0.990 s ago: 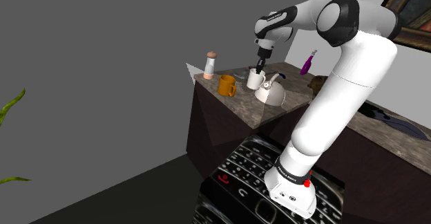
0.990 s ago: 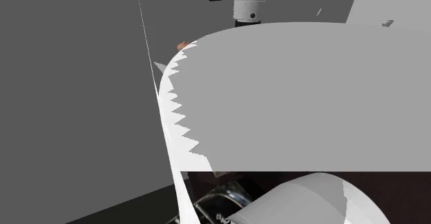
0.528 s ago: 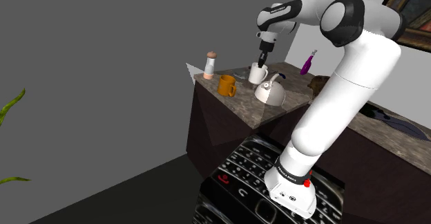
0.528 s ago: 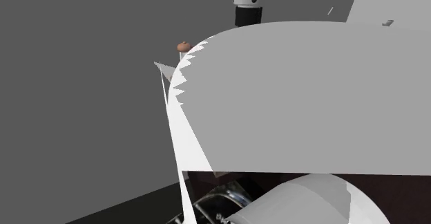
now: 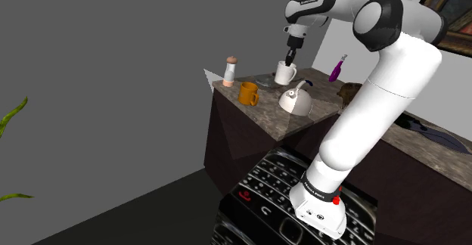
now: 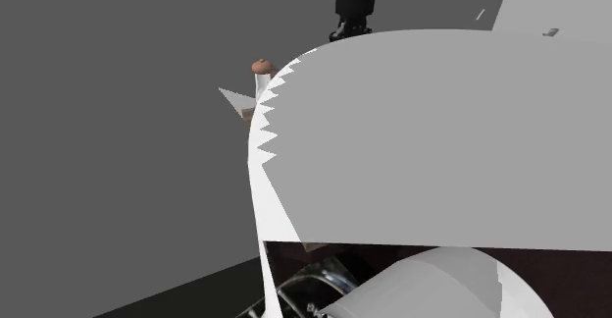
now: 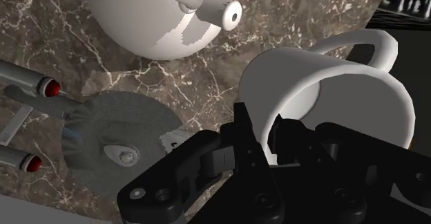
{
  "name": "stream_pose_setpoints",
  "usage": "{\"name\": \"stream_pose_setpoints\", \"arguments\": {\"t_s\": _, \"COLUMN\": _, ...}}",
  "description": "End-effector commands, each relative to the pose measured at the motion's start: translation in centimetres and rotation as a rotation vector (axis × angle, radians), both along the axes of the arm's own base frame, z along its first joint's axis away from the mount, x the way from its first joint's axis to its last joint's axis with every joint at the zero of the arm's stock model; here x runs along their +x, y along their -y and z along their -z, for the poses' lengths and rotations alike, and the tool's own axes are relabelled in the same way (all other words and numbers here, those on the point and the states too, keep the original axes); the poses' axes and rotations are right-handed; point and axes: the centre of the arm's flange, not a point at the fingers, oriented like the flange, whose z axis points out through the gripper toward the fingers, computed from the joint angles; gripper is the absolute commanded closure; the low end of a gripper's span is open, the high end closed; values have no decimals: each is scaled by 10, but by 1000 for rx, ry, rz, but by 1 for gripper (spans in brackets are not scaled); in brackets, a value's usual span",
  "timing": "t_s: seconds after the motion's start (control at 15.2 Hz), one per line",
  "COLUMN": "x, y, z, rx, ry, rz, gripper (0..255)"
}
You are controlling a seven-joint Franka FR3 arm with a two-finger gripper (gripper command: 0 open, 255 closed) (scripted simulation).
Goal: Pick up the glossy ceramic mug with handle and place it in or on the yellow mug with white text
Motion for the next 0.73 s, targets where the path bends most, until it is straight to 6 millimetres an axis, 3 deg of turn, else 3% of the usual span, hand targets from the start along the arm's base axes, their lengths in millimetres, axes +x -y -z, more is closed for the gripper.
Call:
{"name": "stream_pose_setpoints", "arguments": {"t_s": 0.0, "x": 10, "y": -8, "z": -6, "rx": 0, "ry": 0, "rz": 0, "gripper": 255}}
{"name": "stream_pose_setpoints", "arguments": {"t_s": 0.59, "x": 111, "y": -77, "z": -26, "rx": 0, "ry": 0, "rz": 0, "gripper": 255}}
{"name": "stream_pose_setpoints", "arguments": {"t_s": 0.66, "x": 111, "y": -77, "z": -21, "rx": 0, "ry": 0, "rz": 0, "gripper": 255}}
